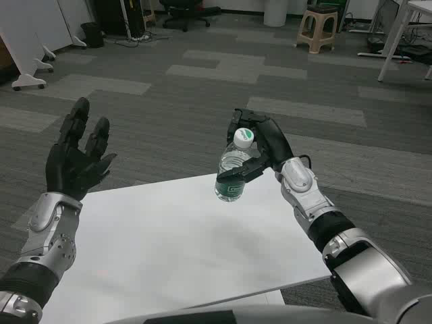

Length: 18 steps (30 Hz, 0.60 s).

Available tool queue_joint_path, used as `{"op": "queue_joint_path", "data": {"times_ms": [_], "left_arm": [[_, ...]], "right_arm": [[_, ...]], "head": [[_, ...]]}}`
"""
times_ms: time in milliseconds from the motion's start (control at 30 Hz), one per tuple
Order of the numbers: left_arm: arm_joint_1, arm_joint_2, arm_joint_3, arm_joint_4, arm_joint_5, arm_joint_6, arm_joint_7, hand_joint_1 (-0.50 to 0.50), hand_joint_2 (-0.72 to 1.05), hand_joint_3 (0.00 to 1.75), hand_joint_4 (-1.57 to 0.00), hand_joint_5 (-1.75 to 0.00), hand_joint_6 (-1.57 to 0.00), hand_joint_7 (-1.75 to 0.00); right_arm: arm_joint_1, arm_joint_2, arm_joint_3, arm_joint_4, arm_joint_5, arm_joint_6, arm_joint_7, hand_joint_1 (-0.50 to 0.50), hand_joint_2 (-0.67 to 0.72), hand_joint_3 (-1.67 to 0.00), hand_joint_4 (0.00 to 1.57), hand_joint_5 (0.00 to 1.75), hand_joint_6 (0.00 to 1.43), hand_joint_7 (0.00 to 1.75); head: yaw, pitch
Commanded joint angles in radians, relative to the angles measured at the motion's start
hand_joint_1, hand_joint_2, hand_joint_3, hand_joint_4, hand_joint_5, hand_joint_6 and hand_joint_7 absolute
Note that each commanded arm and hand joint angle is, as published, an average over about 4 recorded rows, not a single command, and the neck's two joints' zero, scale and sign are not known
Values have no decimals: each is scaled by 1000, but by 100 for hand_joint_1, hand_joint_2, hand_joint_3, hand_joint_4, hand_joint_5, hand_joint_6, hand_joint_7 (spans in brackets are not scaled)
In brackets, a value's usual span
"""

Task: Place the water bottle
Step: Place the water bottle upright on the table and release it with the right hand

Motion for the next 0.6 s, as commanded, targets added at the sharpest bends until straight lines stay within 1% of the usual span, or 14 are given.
{"op": "queue_joint_path", "data": {"times_ms": [33, 600], "left_arm": [[55, -16, 20, -93, 26, 1, -1, -50, 52, 26, 0, 0, 0, 0], [54, -16, 21, -91, 28, 1, -1, -50, 52, 26, 0, 0, 0, 0]], "right_arm": [[-4, -33, 8, -82, 15, -27, -6, 29, -16, -40, 117, 175, 74, 168], [-4, -33, 7, -82, 16, -27, -6, 29, -16, -40, 117, 175, 74, 168]], "head": [[14, 14], [8, 5]]}}
